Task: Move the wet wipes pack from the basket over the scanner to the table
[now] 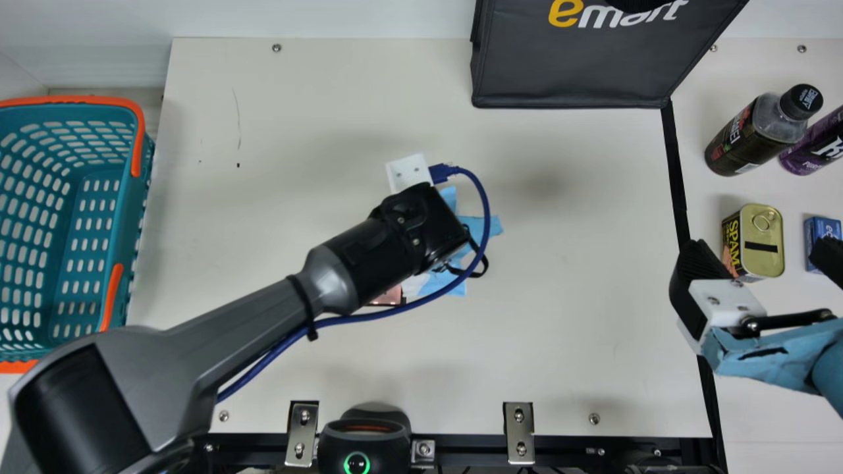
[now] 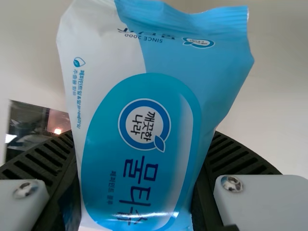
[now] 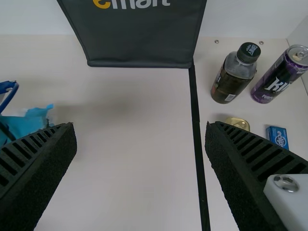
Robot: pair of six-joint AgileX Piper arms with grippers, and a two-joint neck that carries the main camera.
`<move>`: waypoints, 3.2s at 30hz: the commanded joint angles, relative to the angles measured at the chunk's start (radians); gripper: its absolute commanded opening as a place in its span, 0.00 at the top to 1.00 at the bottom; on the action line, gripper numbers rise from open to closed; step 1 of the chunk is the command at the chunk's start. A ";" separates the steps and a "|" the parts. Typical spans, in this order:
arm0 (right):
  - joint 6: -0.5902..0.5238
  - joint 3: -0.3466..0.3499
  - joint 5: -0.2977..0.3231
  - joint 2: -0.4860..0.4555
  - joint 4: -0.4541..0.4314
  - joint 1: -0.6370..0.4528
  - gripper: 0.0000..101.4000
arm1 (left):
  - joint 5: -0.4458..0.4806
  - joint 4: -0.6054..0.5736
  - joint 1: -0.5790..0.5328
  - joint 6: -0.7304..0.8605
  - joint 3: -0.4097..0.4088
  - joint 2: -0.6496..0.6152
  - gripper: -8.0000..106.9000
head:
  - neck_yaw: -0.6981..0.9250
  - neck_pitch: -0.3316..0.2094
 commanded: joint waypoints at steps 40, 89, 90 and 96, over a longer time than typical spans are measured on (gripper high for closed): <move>0.000 0.000 0.000 0.000 0.000 0.000 0.06 | 0.027 -0.213 0.029 0.076 -0.256 0.199 0.19 | 0.000 -0.030; 0.000 0.000 0.000 0.000 0.000 0.000 0.06 | -0.027 -0.244 0.751 1.048 0.561 -1.079 0.15 | 0.000 -0.030; 0.000 0.000 0.000 0.000 0.000 0.000 0.06 | -0.027 -0.226 0.759 1.042 0.561 -1.097 0.15 | 0.000 -0.030; 0.000 0.000 0.000 0.000 0.000 0.000 0.06 | -0.028 -0.142 0.787 1.008 0.556 -1.200 0.15 | 0.000 -0.030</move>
